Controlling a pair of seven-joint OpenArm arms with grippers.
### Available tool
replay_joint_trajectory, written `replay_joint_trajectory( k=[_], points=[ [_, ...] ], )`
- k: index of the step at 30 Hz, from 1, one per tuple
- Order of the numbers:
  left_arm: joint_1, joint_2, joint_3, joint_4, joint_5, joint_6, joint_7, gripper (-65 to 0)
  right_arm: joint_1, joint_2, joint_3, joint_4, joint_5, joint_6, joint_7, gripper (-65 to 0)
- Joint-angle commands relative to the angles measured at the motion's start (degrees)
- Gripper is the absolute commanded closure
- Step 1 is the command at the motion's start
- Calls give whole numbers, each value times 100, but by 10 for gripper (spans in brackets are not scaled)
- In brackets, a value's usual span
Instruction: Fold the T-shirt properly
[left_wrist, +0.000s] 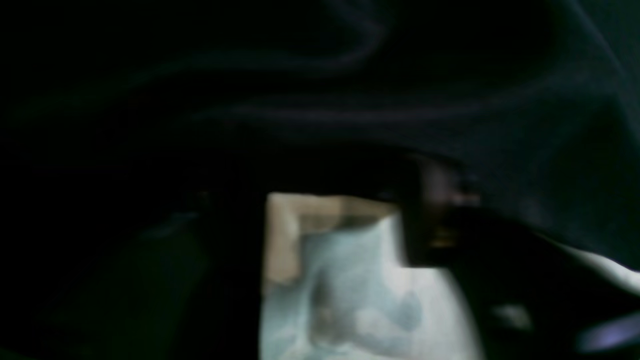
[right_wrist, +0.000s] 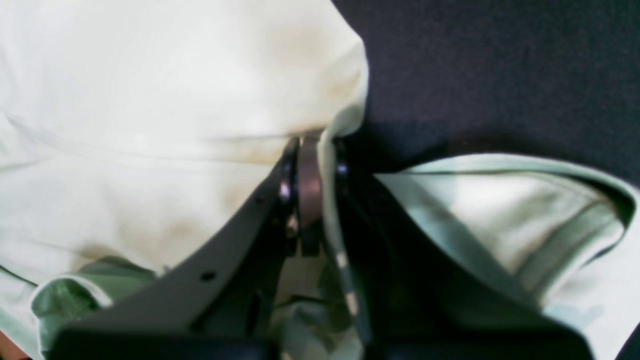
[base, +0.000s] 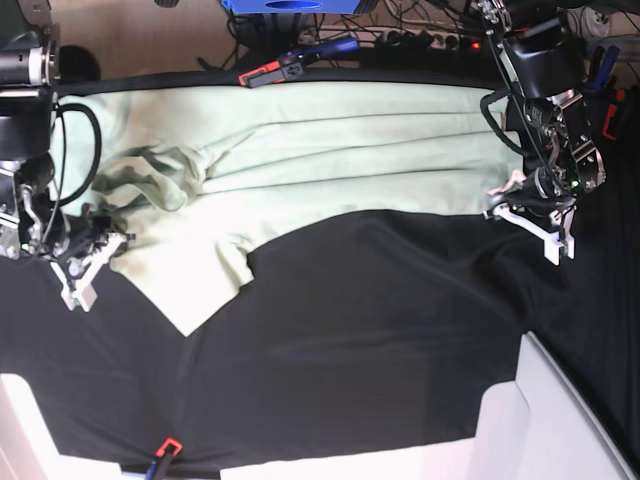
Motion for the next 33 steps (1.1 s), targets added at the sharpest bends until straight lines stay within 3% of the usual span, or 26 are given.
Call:
replay_joint_trajectory(
  k=[1,3,4,21,33],
  points=[
    [5,31,16,-4,-58,-64,147,-210,146,115,21,93,61,26,46,0],
    [14,31,16,31,-93,-81,121,-22,155,115,21,93,61,26,46,0],
    [14,31,16,66,-110,-81,138,0,155,115,21,93,61,26,46,0],
    [331,31,-46,2422,-119,-64,850,0,155,124,56,955,61,26,46,0],
    [146,31,-55,2642,-128,-64,842,0,137,141,320,1183,44,26,213,0]
  ],
)
